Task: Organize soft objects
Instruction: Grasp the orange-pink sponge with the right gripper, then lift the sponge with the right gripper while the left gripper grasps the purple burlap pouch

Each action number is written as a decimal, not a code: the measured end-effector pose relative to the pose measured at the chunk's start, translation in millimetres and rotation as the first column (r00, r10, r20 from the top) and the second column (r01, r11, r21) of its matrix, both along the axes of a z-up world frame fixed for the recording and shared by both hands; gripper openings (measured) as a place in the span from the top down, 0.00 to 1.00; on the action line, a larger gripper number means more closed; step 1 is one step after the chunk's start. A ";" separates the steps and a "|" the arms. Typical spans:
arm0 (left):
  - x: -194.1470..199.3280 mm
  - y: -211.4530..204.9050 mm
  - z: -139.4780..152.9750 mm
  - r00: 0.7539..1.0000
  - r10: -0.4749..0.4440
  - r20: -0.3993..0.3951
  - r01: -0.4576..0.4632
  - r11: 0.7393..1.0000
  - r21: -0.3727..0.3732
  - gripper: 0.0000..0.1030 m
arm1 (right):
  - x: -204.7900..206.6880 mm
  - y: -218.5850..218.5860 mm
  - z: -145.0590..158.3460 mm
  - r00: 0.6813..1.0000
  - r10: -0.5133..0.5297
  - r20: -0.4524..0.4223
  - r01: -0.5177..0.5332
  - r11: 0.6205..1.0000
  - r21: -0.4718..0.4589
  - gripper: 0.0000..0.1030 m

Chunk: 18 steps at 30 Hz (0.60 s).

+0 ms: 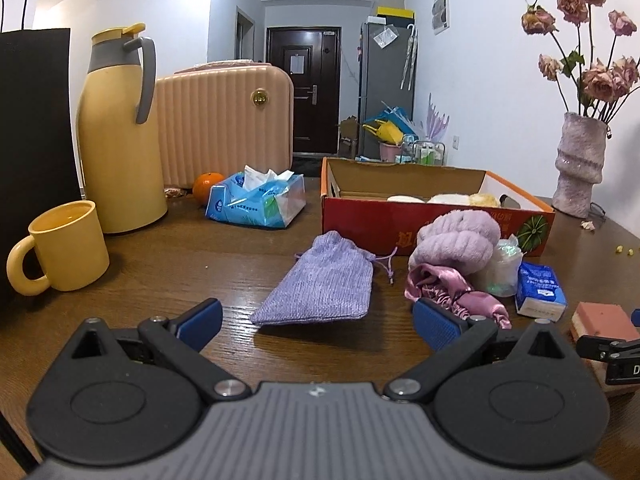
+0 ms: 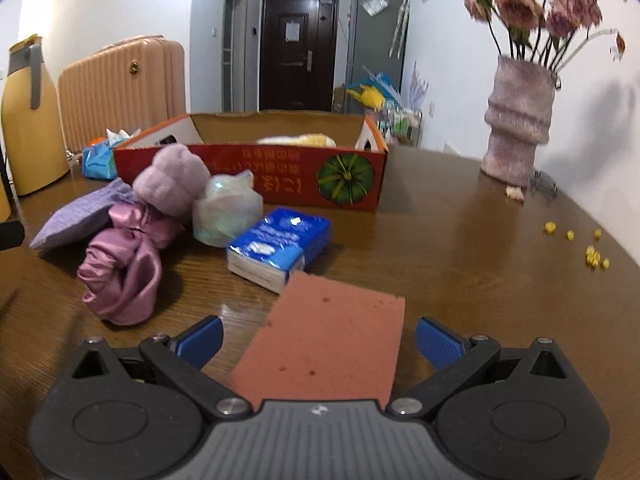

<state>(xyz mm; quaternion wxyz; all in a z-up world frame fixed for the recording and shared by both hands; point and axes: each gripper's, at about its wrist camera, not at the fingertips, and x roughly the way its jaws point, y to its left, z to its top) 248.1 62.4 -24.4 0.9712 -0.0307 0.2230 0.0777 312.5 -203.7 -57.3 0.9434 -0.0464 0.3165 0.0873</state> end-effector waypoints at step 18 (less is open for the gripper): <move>4.1 2.4 -0.6 1.000 -0.006 0.000 0.006 1.000 -0.025 0.00 | 7.0 3.2 12.8 0.998 0.040 0.047 -0.042 0.998 0.052 0.30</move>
